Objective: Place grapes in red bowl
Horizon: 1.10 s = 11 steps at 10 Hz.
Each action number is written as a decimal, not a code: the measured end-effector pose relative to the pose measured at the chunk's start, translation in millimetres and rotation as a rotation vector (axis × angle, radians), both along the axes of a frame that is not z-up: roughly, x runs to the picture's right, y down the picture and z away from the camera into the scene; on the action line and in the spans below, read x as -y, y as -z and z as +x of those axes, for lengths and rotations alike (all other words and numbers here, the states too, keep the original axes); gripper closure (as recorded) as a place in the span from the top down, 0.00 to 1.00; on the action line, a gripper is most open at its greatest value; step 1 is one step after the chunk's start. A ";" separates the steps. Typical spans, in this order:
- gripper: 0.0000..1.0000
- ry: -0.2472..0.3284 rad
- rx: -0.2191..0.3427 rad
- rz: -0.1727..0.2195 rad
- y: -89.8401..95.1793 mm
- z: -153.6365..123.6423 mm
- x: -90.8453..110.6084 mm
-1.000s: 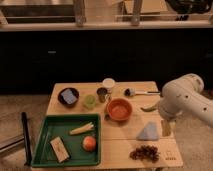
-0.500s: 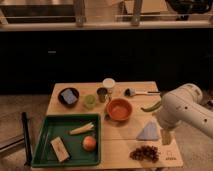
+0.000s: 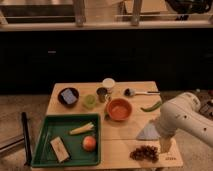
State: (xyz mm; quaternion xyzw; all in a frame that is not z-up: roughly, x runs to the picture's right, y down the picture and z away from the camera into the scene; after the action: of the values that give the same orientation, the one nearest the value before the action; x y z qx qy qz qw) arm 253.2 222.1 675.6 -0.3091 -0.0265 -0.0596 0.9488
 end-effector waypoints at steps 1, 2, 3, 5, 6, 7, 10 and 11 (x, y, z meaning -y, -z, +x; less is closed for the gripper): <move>0.80 0.000 0.010 -0.006 -5.1 -3.4 -7.7; 0.80 0.002 0.015 -0.008 -7.5 -5.0 -11.0; 0.80 0.002 0.018 -0.014 -9.3 -4.9 -15.9; 0.80 -0.004 0.032 -0.030 -21.1 -3.2 -34.0; 0.80 -0.007 0.040 -0.038 -26.3 -3.2 -41.7; 0.80 -0.007 0.044 -0.040 -28.9 -3.4 -44.4; 0.80 -0.014 0.064 -0.054 -37.8 -6.7 -57.6; 0.80 -0.014 0.071 -0.060 -45.6 -8.0 -66.3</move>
State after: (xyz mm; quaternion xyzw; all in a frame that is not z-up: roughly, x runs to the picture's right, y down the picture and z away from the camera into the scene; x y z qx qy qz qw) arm 245.2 288.4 721.2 -0.3349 -0.0640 -0.0633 0.9380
